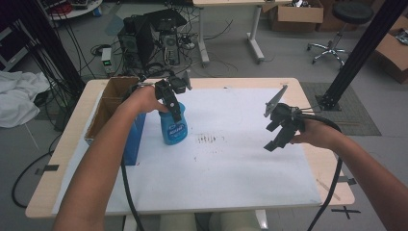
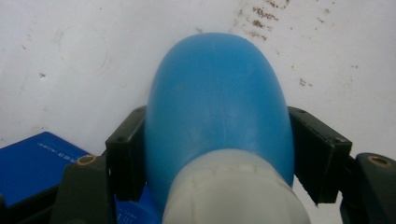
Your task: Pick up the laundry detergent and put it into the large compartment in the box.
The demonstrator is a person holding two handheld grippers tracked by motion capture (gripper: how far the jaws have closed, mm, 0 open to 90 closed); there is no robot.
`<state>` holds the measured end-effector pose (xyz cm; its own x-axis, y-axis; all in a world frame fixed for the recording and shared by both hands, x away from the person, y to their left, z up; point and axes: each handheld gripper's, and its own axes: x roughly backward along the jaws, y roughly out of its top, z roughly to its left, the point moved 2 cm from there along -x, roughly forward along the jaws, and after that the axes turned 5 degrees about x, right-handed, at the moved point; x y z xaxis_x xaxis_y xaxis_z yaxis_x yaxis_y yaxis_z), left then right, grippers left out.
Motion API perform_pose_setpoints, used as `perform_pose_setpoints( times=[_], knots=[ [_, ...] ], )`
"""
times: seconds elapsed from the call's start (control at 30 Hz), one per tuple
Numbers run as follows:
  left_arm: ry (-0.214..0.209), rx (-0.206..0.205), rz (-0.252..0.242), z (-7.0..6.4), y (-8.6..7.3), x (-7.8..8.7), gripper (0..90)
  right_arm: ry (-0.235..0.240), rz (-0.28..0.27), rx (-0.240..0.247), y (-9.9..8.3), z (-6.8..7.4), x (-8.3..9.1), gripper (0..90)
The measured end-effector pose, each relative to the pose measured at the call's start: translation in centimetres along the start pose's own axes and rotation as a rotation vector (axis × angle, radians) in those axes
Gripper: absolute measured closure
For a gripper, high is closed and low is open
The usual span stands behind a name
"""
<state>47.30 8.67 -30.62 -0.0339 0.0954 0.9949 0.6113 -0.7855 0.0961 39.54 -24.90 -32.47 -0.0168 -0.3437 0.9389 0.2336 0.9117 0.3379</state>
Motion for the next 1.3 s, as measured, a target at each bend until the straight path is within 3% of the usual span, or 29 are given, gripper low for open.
perform_pose_setpoints(
  times=[0.87, 1.3],
  knots=[
    [0.007, -0.004, -0.011, 0.13, -0.12, 0.11, 37.0, 0.005, -0.005, 0.004, -0.1, -0.09, -0.2, 17.0],
    [-0.014, 0.025, -0.022, 0.03, -0.2, 0.65, 37.7, 0.008, -0.002, -0.001, -0.19, -0.18, -0.31, 17.0]
  ],
)
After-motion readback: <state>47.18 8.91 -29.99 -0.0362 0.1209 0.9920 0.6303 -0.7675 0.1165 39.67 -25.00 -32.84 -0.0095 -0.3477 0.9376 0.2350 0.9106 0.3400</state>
